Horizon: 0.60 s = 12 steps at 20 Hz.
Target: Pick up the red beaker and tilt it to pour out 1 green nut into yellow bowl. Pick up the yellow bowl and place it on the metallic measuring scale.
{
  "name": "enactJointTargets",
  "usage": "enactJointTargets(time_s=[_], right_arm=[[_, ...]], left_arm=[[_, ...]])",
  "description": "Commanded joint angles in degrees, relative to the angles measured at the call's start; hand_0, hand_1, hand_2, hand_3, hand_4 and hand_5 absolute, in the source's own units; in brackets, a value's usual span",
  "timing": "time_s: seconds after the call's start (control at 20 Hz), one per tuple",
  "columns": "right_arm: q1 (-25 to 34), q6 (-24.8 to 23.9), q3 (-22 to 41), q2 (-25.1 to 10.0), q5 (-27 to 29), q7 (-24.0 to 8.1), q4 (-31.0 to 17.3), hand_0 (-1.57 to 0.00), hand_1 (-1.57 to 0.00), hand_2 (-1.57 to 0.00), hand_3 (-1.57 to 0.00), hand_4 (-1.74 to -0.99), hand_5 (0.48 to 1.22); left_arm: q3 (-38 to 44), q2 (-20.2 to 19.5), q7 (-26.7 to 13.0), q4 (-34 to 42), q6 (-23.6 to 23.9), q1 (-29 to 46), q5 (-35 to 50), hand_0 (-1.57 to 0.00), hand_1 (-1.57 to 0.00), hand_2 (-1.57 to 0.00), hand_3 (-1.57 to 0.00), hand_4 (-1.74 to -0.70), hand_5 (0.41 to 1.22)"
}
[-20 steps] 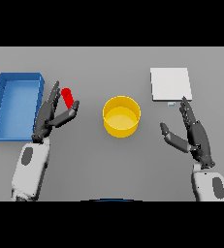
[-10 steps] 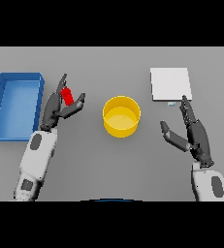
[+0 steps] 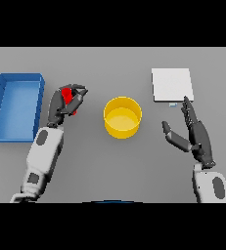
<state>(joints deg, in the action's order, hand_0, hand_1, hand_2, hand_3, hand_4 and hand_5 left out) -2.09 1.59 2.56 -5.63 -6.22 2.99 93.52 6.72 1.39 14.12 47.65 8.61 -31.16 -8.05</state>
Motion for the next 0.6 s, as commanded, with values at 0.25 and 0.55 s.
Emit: enactJointTargets(time_s=[0.25,0.55], right_arm=[[0.1,0.0,-0.1,0.0,-0.1,0.3,-0.6,0.0,0.0,0.0,0.0,-1.288,0.648],[-0.7,-0.4,0.4,0.1,-0.7,0.4,0.7,0.0,0.0,0.0,0.0,-1.294,0.659]], left_arm=[[-2.5,-0.2,-0.4,1.5,-0.1,0.2,-0.7,-1.47,-1.46,-1.46,-1.37,-1.54,1.174],[-2.8,-0.4,-2.9,6.9,-0.3,0.1,-1.6,-1.54,-1.54,-1.54,-1.52,-1.5,1.209]])
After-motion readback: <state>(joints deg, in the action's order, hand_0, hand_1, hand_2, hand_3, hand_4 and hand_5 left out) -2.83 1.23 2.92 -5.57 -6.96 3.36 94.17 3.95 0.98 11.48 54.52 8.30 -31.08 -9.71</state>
